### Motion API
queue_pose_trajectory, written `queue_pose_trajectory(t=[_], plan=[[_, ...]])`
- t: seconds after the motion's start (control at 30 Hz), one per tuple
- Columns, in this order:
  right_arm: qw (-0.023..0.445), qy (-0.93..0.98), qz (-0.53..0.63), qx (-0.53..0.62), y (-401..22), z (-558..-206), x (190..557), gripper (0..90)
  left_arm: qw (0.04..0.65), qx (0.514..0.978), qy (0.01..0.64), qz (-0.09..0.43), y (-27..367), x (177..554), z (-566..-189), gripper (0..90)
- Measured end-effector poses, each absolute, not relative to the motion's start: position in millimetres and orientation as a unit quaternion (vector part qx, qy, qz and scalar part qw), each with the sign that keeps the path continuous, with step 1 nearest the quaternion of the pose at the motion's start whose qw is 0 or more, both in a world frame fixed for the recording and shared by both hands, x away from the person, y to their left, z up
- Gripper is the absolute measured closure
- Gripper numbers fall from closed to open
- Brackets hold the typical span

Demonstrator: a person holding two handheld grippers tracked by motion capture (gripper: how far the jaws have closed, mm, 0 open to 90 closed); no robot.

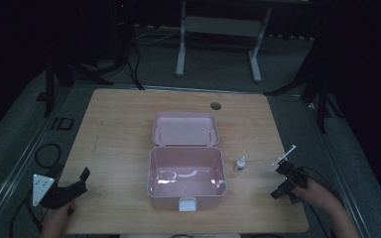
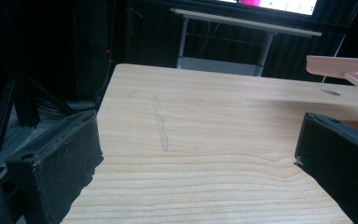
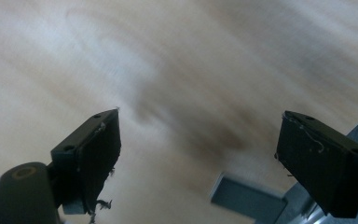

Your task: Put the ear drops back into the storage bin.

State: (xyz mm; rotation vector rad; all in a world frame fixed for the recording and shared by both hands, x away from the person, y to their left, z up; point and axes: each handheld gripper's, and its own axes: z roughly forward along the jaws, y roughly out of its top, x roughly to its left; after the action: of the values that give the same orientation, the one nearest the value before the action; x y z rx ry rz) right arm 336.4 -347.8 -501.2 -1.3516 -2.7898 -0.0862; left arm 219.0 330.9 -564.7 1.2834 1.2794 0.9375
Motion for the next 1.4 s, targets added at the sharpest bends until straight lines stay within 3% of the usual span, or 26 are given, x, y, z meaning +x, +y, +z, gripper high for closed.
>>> queue_pose_trajectory(t=[0.67,1.4], plan=[[0.067,-0.928,0.041,-0.364,-328.1,-508.1,341.9,13.1,0.524,0.536,0.534,0.391,331.2,218.9,-564.8,0.5],[0.047,-0.940,0.027,-0.338,-290.4,-490.9,373.5,19.1,0.525,0.536,0.534,0.391,331.3,218.8,-564.8,0.4]])
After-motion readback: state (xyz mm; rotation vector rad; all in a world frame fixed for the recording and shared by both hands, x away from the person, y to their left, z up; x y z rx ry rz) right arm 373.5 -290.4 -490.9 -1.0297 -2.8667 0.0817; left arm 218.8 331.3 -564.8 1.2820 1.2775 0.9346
